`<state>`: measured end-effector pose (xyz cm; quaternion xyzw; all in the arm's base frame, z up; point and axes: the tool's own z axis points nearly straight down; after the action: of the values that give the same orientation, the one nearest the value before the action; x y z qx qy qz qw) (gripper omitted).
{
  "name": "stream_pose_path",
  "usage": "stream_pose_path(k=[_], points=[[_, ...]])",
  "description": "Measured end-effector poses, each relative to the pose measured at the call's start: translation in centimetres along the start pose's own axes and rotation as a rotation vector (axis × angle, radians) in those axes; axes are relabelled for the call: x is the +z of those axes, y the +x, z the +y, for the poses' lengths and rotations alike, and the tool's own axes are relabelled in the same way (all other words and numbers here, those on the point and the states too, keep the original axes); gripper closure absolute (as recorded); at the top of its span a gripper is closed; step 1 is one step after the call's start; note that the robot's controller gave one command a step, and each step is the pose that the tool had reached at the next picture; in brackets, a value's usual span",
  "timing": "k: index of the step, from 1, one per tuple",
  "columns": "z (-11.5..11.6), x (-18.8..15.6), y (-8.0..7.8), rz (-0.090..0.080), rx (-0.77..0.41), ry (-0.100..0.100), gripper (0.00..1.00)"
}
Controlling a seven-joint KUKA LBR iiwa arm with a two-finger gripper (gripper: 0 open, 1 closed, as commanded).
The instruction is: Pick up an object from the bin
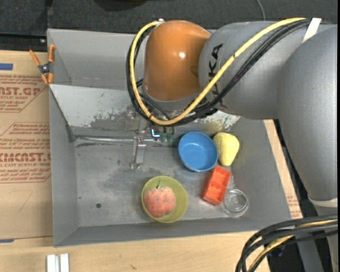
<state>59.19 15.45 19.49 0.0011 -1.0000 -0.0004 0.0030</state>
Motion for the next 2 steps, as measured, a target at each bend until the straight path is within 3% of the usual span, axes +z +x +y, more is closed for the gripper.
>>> stream_pose_path(k=[1,2], points=[[-0.1,-0.5,-0.2,-0.008,0.003,-0.001,0.00],[-7.6,12.3,7.9,-0.002,-0.228,0.000,0.00]])
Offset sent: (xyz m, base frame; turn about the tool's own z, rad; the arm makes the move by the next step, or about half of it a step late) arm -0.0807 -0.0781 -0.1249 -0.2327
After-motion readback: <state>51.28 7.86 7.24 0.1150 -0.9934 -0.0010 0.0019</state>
